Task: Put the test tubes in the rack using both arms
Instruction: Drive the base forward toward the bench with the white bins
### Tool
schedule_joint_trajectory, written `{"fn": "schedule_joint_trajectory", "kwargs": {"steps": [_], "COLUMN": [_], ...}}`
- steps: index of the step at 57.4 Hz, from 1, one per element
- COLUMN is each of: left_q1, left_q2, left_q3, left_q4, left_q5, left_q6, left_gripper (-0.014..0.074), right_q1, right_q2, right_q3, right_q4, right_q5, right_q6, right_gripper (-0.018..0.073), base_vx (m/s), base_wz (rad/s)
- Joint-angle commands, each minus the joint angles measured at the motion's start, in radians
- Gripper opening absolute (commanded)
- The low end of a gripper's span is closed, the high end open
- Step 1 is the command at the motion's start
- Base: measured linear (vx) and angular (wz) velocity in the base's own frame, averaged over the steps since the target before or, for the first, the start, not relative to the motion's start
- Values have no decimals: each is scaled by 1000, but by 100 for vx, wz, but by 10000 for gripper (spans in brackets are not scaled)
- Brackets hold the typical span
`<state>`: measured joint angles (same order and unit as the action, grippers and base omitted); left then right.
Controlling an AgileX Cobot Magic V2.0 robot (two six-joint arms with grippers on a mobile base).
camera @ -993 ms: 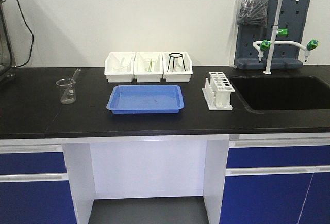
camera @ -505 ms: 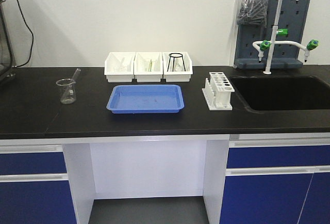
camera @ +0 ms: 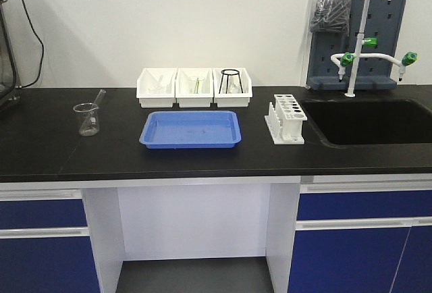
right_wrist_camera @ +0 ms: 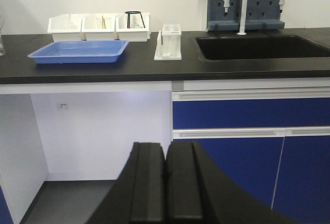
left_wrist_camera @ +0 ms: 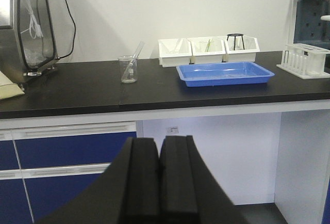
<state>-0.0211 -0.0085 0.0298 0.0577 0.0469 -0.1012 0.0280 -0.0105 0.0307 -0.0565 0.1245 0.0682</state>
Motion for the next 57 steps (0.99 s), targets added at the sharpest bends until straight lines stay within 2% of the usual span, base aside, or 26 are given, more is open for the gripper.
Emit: {"fn": "schedule_joint_trajectory", "kwargs": {"steps": [1,27,57], "left_q1": [2,2,2], "left_q2": [-20,-20,-20], "left_q3": [26,26,26], "left_q4": [-8,-8,-8], "left_q5": [-78,-78,-78], "left_q6": [-6,-6,-6], "left_gripper": [-17,-17,-17], "right_q1": [3,3,3], "right_q2": [-7,-7,-7], "right_q3": [11,11,11], "right_q4": [-5,-5,-5], "right_q5": [-87,-87,-87], "right_q6": [-6,-6,-6], "right_gripper": [-7,-7,-7], "base_vx": [2,7,19], "base_wz": [0,2,7]}}
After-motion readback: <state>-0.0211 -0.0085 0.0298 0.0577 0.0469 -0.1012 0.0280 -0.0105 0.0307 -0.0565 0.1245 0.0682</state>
